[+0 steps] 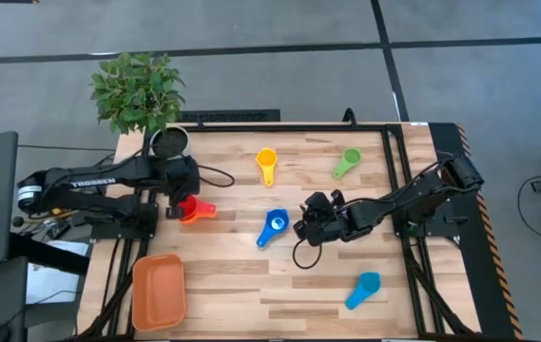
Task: Nest measuring cups in basket
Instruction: Stack the red measuring cup on top of the orange measuring cup, then stack the blue measuring cup on top of the red measuring cup
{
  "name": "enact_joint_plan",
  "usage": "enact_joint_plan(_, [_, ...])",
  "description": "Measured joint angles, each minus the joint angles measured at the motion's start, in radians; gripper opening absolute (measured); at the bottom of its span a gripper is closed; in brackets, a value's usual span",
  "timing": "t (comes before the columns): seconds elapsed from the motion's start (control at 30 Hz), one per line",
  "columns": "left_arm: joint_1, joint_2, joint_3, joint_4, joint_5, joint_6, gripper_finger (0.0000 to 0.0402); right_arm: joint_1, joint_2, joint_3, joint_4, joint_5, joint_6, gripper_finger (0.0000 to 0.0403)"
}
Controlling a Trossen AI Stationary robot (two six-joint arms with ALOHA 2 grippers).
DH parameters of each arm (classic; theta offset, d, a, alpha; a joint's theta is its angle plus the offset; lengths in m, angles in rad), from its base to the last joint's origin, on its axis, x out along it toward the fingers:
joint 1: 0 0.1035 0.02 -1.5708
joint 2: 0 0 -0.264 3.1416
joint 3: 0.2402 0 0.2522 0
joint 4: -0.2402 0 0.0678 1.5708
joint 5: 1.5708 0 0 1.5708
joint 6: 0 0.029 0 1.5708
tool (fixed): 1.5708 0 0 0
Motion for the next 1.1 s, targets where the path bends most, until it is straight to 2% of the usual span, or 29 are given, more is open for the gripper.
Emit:
enact_joint_plan(0.17, [0.000, 0.048, 0.000, -0.002, 0.008, 0.005, 0.0017, 0.000, 0.000, 0.000, -0.001, -0.010, 0.011, 0.0119])
enact_joint_plan(0.27, [0.000, 0.073, 0.000, -0.003, 0.009, 0.007, 0.0029, 0.000, 0.000, 0.000, -0.002, -0.016, 0.011, 0.0119])
enact_joint_plan(0.6, [0.000, 0.087, 0.042, -0.042, -0.013, 0.006, 0.0113, 0.000, 0.000, 0.000, -0.002, -0.018, 0.006, 0.0119])
enact_joint_plan(0.8, [0.000, 0.086, 0.135, -0.056, -0.097, -0.057, 0.0154, 0.003, 0.000, 0.000, -0.003, -0.019, 0.000, 0.0119])
enact_joint_plan(0.93, [-0.008, 0.085, 0.147, 0.092, -0.038, -0.179, 0.0157, 0.024, 0.000, 0.000, -0.009, -0.061, -0.061, 0.0119])
enact_joint_plan(1.1, [-0.073, 0.104, 0.075, 0.449, 0.066, -0.274, 0.0146, 0.043, 0.000, 0.029, -0.062, -0.099, -0.100, 0.0119])
